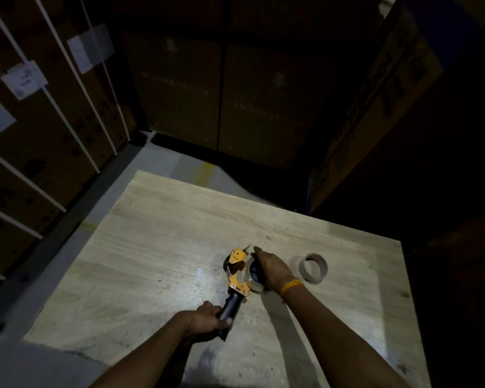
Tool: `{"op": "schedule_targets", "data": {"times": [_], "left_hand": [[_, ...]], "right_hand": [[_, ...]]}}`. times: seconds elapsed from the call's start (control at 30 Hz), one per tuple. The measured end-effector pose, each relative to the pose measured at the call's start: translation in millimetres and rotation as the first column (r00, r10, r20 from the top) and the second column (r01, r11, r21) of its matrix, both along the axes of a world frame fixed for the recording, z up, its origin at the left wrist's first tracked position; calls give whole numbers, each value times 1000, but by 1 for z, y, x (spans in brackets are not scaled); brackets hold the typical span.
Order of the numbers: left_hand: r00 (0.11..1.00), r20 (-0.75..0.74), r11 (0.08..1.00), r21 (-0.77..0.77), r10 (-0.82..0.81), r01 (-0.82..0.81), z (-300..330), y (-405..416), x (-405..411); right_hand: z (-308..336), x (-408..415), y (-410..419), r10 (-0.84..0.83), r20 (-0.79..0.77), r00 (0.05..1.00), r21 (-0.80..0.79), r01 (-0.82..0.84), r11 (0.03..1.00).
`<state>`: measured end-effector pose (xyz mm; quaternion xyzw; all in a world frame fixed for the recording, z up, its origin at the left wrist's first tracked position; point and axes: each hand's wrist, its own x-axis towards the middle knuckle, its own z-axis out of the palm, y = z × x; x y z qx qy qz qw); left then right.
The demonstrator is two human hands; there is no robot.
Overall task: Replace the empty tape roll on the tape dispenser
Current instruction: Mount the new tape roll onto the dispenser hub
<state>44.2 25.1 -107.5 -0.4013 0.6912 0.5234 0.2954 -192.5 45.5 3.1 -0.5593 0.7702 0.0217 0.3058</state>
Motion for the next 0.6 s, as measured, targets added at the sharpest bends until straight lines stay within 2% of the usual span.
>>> {"op": "schedule_targets", "data": {"times": [0.17, 0.33, 0.43, 0.5, 0.6], "left_hand": [[1000, -10, 1000, -9, 21, -21, -3, 1, -2], [999, 2, 999, -1, 49, -49, -2, 3, -1], [998, -21, 999, 6, 51, -51, -4, 5, 1], [999, -32, 999, 0, 44, -44, -4, 5, 1], [1000, -22, 1000, -10, 15, -16, 0, 6, 1]], "right_hand": [[11, -3, 2, 116, -2, 993, -5, -116, 993], [-1, -4, 5, 149, -7, 989, 26, -149, 989], [-11, 10, 17, 164, -87, 983, -148, -176, 973], [-14, 24, 23, 105, -130, 986, -277, -138, 951], [-13, 47, 22, 26, -69, 997, -318, -46, 947]]}}
